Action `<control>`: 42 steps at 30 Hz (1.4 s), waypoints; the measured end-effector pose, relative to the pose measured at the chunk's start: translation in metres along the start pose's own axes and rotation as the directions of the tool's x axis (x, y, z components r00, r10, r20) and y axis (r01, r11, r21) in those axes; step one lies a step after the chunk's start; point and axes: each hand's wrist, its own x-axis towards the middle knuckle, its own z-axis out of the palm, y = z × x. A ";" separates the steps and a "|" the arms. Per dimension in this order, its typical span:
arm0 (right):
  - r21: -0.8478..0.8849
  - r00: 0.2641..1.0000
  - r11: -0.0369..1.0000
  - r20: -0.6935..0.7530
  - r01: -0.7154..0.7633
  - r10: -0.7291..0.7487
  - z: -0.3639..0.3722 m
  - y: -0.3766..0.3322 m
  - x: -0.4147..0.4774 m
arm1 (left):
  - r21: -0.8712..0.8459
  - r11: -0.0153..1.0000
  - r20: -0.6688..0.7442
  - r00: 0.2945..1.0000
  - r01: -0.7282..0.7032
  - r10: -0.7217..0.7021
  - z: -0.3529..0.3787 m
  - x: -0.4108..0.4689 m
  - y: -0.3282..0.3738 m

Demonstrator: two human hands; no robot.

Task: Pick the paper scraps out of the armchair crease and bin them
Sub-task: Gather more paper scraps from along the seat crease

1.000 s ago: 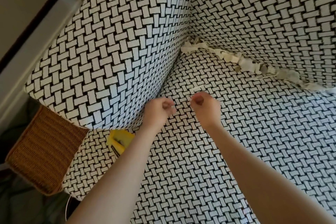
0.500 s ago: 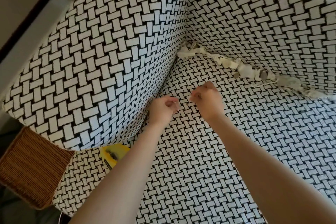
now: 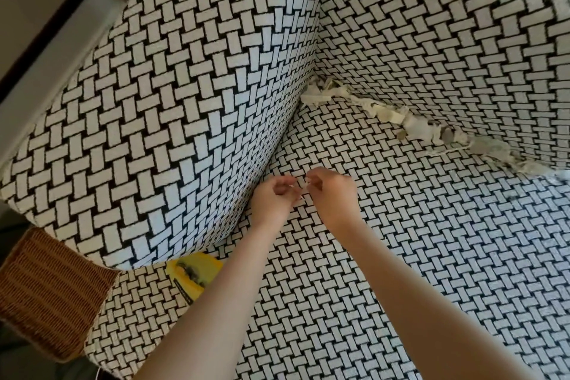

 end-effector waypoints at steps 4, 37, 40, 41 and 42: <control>0.409 0.949 0.867 -0.002 -0.286 0.314 -0.025 0.003 0.007 | -0.337 0.920 0.044 0.979 0.200 -0.197 0.003 -0.002 0.010; 0.145 0.997 0.987 0.051 -0.072 0.065 -0.040 0.016 0.028 | -0.667 0.585 0.255 0.880 0.461 -0.401 0.003 0.027 0.028; 0.166 0.997 0.985 0.067 -0.055 0.045 -0.035 0.023 0.006 | -0.648 0.599 0.243 0.873 0.471 -0.422 0.008 0.027 0.026; 0.136 0.996 0.990 0.085 -0.029 0.017 -0.031 0.025 0.001 | -0.640 0.607 0.247 0.874 0.471 -0.418 0.010 0.026 0.026; 0.106 0.995 0.994 0.101 -0.005 -0.006 -0.027 0.028 -0.003 | -0.632 0.618 0.247 0.878 0.467 -0.410 0.011 0.026 0.025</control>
